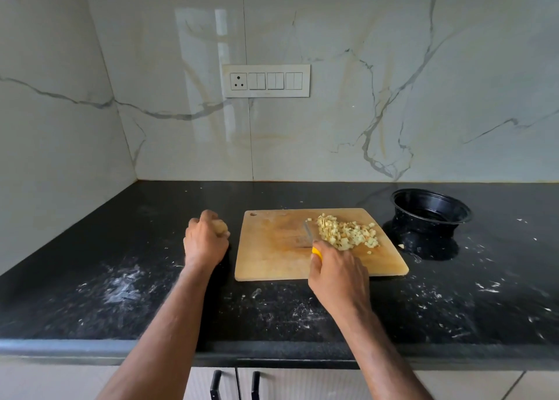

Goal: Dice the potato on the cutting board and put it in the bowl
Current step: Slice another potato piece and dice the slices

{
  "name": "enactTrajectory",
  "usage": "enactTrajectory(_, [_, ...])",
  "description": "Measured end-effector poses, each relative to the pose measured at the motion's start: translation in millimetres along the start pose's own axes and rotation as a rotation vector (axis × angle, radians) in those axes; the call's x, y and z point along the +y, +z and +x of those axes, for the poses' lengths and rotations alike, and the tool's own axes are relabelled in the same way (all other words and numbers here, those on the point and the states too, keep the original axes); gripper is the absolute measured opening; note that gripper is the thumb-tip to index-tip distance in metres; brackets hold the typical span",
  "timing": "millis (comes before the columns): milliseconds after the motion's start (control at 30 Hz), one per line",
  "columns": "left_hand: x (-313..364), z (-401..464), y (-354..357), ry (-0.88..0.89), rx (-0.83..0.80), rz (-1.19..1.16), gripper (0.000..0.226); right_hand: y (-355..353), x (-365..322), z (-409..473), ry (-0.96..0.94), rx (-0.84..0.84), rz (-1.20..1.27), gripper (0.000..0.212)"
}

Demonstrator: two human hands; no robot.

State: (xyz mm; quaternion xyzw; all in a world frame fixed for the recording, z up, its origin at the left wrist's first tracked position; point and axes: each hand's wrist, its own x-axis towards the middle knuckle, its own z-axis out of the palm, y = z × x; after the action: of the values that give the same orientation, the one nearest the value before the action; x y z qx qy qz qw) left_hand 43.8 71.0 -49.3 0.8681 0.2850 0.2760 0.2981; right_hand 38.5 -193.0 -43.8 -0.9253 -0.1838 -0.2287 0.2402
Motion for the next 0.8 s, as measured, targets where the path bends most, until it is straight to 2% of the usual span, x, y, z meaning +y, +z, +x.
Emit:
enactTrajectory(33, [3,-2,0,0.057,0.041,-0.099,0.05,0,0,0,0.003,0.003,0.007,0.029])
enactTrajectory(100, [13,-10,1,0.281,0.059,-0.278,0.054,1,0,1,0.012,-0.003,0.022,0.029])
enactTrajectory(167, [25,-20,5,0.457,-0.115,-0.432,0.062,3,1,2,0.015,-0.02,0.031,0.03])
enactTrajectory(200, [30,-24,9,0.497,-0.223,-0.427,0.064,4,2,2,0.012,-0.031,0.028,0.031])
enactTrajectory(300, [34,-24,22,0.486,-0.359,-0.18,0.058,5,5,2,0.003,-0.04,0.023,0.033])
enactTrajectory(400, [32,-22,24,0.46,-0.41,-0.185,0.062,7,6,2,-0.011,-0.026,0.026,0.033])
enactTrajectory(467, [32,-21,26,0.49,-0.358,-0.142,0.052,7,6,3,-0.012,-0.025,0.028,0.032])
enactTrajectory(567, [34,-17,29,0.439,-0.257,-0.042,0.045,10,7,3,-0.02,-0.023,0.029,0.031])
enactTrajectory(700, [42,-9,26,0.501,-0.361,-0.228,0.041,10,7,3,-0.029,-0.016,0.043,0.034])
enactTrajectory(800, [49,-7,28,0.561,-0.413,-0.252,0.037,12,9,4,-0.025,-0.041,0.052,0.038])
